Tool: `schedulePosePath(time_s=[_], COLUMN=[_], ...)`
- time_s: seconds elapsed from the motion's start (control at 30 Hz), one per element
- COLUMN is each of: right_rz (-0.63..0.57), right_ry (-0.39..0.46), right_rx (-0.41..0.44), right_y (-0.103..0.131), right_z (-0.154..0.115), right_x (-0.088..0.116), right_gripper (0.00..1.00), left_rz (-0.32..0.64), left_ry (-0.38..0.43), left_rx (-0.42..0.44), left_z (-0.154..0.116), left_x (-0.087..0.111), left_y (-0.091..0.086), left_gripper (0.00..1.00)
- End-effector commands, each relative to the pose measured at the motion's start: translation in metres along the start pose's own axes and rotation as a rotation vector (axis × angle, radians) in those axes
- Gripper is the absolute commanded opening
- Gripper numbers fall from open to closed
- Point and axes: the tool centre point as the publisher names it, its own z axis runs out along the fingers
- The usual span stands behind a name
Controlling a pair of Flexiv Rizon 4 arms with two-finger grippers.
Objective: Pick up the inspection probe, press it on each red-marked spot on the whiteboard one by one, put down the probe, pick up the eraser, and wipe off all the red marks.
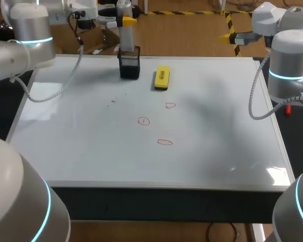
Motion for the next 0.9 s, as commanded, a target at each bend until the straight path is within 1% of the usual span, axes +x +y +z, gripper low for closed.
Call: schedulePosePath(time_s=[0.03,0.1,0.2,0.47,0.67,0.9], right_rz=[0.0,0.0,0.0,0.0,0.0,0.0], right_ry=[0.001,0.001,0.001,0.001,0.001,0.001], right_rx=[-0.001,-0.001,-0.001,-0.001,-0.001,-0.001], right_y=[0.0,0.0,0.0,0.0,0.0,0.0], right_z=[0.0,0.0,0.0,0.0,0.0,0.0], right_x=[0.0,0.0,0.0,0.0,0.0,0.0], right_gripper=[1.0,1.0,1.0,1.0,1.0,1.0], left_rz=[-0.005,-0.023,-0.03,-0.005,0.01,0.007], left_ry=[-0.019,-0.031,-0.045,-0.106,-0.152,-0.192], left_rx=[-0.018,-0.041,-0.047,-0.049,-0.054,-0.043], left_z=[-0.008,-0.012,-0.022,-0.062,-0.086,-0.107], left_x=[0.015,0.019,0.026,0.048,0.064,0.089], left_y=[-0.021,-0.029,-0.04,-0.058,-0.06,-0.051], left_gripper=[0.0,0.0,0.0,0.0,0.0,0.0])
